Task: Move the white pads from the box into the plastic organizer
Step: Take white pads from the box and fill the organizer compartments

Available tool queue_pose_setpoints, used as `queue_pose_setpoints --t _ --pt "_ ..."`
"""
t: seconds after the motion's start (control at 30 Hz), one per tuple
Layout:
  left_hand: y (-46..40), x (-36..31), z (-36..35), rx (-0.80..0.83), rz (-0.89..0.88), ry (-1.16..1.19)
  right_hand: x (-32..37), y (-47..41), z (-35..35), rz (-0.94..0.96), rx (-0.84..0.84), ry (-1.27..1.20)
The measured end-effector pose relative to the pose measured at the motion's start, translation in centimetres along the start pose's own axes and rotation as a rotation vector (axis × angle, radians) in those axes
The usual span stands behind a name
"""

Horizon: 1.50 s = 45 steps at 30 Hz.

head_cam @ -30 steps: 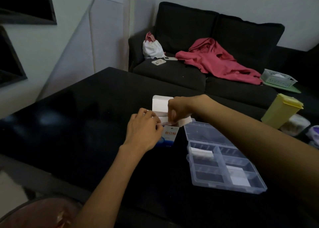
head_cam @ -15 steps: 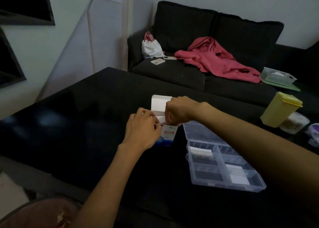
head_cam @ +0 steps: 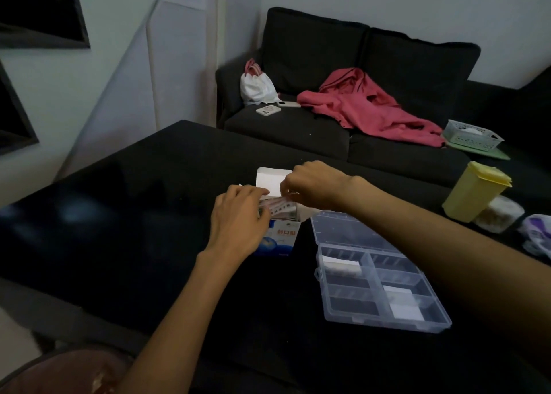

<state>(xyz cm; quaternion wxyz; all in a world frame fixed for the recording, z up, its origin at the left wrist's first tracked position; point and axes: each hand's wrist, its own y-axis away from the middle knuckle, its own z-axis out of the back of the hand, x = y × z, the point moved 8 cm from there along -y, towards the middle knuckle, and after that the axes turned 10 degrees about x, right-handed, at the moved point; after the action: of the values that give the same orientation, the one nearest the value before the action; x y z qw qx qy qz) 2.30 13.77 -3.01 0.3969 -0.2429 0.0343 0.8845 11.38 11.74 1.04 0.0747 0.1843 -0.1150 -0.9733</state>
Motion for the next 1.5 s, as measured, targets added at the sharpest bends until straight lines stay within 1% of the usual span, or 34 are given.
queue_pose_setpoints --t 0.1,0.2,0.3,0.37,0.43,0.5,0.53,0.6,0.63,0.67,0.73,0.77,0.8,0.87,0.93,1.0,1.07,1.13,1.2,1.23,1.33,1.43,1.5 --pt "0.2 -0.6 0.6 -0.07 -0.005 -0.033 0.0 0.2 0.7 -0.001 -0.014 0.016" --pt "0.1 -0.9 1.1 -0.1 0.0 -0.051 -0.2 0.6 1.3 0.003 -0.024 0.028" --pt "-0.1 -0.9 1.7 -0.164 -0.006 -0.021 -0.7 1.2 2.2 -0.008 -0.057 0.015" --pt "0.1 -1.0 2.3 -0.244 -0.019 0.011 -1.3 1.9 2.6 -0.021 -0.09 -0.049" --pt "0.4 -1.3 2.6 -0.307 -0.046 0.039 -2.0 3.0 2.8 -0.025 -0.127 -0.18" --pt "0.9 -2.1 2.9 -0.364 -0.096 0.029 -2.6 4.4 2.7 -0.011 -0.158 -0.409" --pt "1.2 -2.8 2.9 -0.384 -0.128 0.009 -3.1 5.4 2.4 -0.03 -0.18 -0.567" --pt "1.7 -4.1 2.9 -0.405 -0.201 -0.027 -4.6 7.0 0.8 -0.162 -0.219 -0.915" --pt "2.0 -4.9 2.7 -0.406 -0.244 -0.047 -5.3 7.8 -0.7 -0.251 -0.209 -1.088" --pt "2.2 -5.7 2.5 -0.406 -0.285 -0.066 -5.7 8.5 -2.6 -0.329 -0.15 -1.246" --pt "2.6 -7.2 1.8 -0.405 -0.362 -0.099 -4.9 9.5 -6.1 -0.394 0.014 -1.563" --pt "2.7 -7.9 1.3 -0.397 -0.392 -0.11 -4.3 10.0 -7.5 -0.4 0.055 -1.707" --pt "2.8 -8.5 0.8 -0.384 -0.417 -0.119 -3.8 10.5 -8.5 -0.403 0.056 -1.825" --pt "2.7 -9.4 -0.4 -0.349 -0.446 -0.14 -3.4 11.4 -9.8 -0.41 -0.009 -2.009" --pt "2.5 -10.1 -1.7 -0.305 -0.46 -0.145 -3.5 12.3 -10.9 -0.419 -0.103 -2.138" --pt "2.3 -10.8 -2.9 -0.268 -0.48 -0.145 -3.9 13.0 -12.0 -0.449 -0.159 -2.158" --pt "2.0 -11.2 -4.0 -0.197 -0.474 -0.138 -4.4 13.6 -13.1 -0.495 -0.178 -2.07" --pt "1.6 -11.6 -5.6 -0.051 -0.463 -0.126 -4.9 13.9 -14.0 -0.521 -0.18 -1.93" --pt "1.2 -11.5 -7.5 0.094 -0.477 -0.168 -5.5 14.0 -14.3 -0.527 -0.194 -1.729" --pt "1.0 -11.6 -8.3 0.14 -0.482 -0.196 -5.8 14.0 -14.4 -0.527 -0.207 -1.624" --pt "0.4 -11.6 -9.4 0.164 -0.493 -0.207 -6.3 13.9 -14.7 -0.489 -0.268 -1.374" --pt "-0.4 -11.9 -9.8 0.158 -0.488 -0.221 -6.5 13.7 -15.5 -0.456 -0.299 -1.312" --pt "-0.7 -11.9 -10.3 0.198 -0.465 -0.227 -6.3 13.3 -16.3 -0.45 -0.277 -1.3"
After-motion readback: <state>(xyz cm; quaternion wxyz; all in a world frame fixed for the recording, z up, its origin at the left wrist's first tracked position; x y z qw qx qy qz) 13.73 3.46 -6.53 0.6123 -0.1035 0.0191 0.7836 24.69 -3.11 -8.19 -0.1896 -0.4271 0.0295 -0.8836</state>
